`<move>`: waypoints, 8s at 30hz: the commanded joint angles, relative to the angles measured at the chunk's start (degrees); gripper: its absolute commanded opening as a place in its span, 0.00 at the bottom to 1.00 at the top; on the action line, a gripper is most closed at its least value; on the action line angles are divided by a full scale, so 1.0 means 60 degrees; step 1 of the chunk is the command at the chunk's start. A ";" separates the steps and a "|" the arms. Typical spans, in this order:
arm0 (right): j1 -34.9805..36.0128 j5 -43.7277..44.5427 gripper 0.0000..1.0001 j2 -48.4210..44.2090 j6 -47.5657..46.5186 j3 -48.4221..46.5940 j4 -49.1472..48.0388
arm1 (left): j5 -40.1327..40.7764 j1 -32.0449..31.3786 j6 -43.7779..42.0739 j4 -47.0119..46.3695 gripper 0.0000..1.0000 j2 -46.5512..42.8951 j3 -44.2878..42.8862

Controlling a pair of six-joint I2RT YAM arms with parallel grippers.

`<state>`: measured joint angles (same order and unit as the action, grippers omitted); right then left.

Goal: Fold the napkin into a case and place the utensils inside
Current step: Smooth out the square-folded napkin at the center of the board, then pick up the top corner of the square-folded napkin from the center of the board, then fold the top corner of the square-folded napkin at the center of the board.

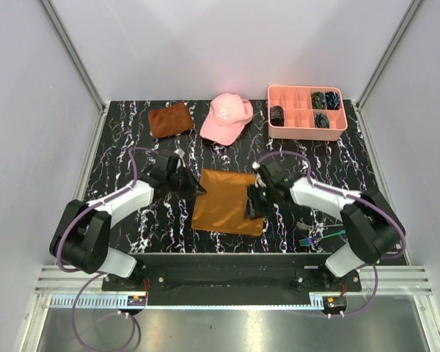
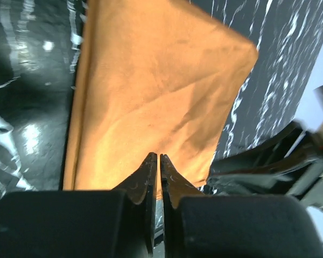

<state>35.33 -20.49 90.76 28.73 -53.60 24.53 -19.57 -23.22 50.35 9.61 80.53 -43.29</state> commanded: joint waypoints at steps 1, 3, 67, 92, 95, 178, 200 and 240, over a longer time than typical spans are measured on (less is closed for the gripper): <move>-0.0073 0.0089 0.37 -0.1413 0.0997 0.1344 -0.0500 | -0.1217 -0.0391 -0.0803 -0.0560 0.07 0.0332 -0.0052; -0.0073 0.0221 0.35 -0.1664 0.1070 0.1899 -0.0573 | -0.1526 -0.0538 -0.0935 -0.0823 0.06 0.0464 0.0387; -0.0059 0.0954 0.36 -0.3305 0.5113 0.3938 -0.1203 | 0.0625 -0.0641 0.0119 0.0289 0.12 -0.3124 0.4358; -0.0088 0.0691 0.33 -0.3159 0.5172 0.4495 -0.1511 | 0.0552 -0.0641 0.0149 0.0259 0.09 -0.3212 0.4446; -0.0088 0.0720 0.32 -0.3217 0.5187 0.4481 -0.1540 | 0.0552 -0.0641 0.0149 0.0259 0.08 -0.3197 0.4461; -0.0073 -0.1873 0.00 0.6172 0.1628 -0.6783 -0.1555 | 0.0494 -0.0656 0.0764 -0.0444 0.00 -0.3358 0.5530; -0.0059 -0.2181 0.04 0.6933 0.1759 -0.7663 -0.1555 | 0.0493 -0.0656 0.0779 -0.0429 0.00 -0.3432 0.5545; -0.0058 -0.2459 0.30 0.7228 0.1891 -0.7970 -0.1570 | 0.0656 -0.0656 0.0663 0.0935 0.46 -0.5762 0.3731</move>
<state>34.87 -32.86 134.37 39.75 -98.87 16.12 -11.99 -27.03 57.69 22.24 42.24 -15.51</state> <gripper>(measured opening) 0.221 0.511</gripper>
